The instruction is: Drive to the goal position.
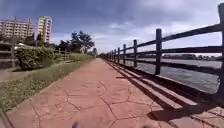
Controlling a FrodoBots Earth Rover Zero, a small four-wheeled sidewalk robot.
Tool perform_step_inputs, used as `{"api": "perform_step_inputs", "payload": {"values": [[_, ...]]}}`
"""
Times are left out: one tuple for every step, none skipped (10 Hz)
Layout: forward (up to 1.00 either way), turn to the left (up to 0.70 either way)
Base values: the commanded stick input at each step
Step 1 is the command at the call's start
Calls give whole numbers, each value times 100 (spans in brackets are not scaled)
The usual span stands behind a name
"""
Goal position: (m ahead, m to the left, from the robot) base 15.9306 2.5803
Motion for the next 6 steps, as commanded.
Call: {"api": "perform_step_inputs", "payload": {"values": [[70, 0], [70, 0], [70, 0], [70, 35], [70, 35], [70, 35]]}}
